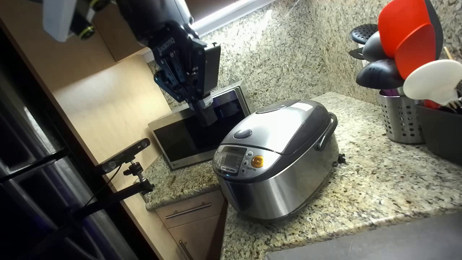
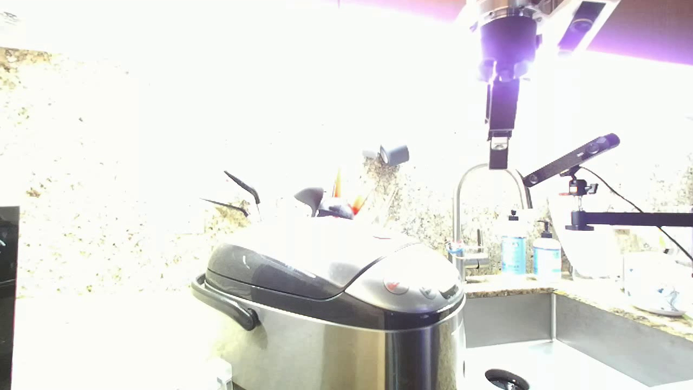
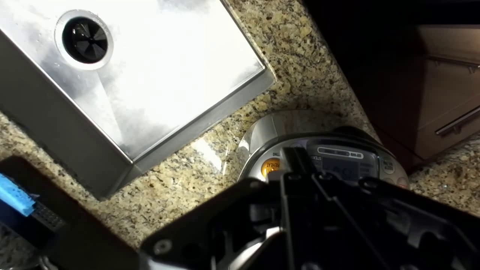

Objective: Push the button on the machine

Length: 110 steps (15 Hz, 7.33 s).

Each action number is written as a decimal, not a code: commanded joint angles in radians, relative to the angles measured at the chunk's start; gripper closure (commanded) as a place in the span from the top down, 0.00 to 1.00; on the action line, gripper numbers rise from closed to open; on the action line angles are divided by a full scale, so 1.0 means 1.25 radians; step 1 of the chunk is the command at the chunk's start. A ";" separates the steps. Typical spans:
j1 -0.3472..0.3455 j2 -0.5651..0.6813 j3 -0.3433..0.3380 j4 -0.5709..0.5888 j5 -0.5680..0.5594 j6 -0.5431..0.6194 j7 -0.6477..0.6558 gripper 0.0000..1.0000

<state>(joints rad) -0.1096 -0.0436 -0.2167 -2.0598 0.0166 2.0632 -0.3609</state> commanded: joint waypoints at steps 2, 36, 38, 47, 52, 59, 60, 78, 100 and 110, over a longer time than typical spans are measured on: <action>-0.013 0.067 0.018 0.051 -0.018 0.007 0.034 0.00; -0.036 0.279 0.080 0.179 -0.048 -0.020 -0.011 0.00; -0.035 0.286 0.082 0.188 -0.049 -0.024 -0.005 0.00; -0.034 0.329 0.086 0.243 -0.055 -0.052 0.005 0.00; -0.032 0.352 0.085 0.280 -0.062 -0.100 0.013 0.00; -0.031 0.388 0.085 0.328 -0.084 -0.158 0.020 0.00; -0.031 0.392 0.086 0.334 -0.086 -0.165 0.019 0.00; -0.014 0.297 0.104 0.266 -0.162 -0.124 0.004 0.00; 0.019 0.253 0.106 0.215 -0.279 -0.145 0.036 0.00; 0.046 0.170 0.125 0.157 -0.306 -0.140 0.044 0.18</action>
<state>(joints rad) -0.0459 0.1692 -0.0673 -1.8656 -0.3650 1.8903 -0.3065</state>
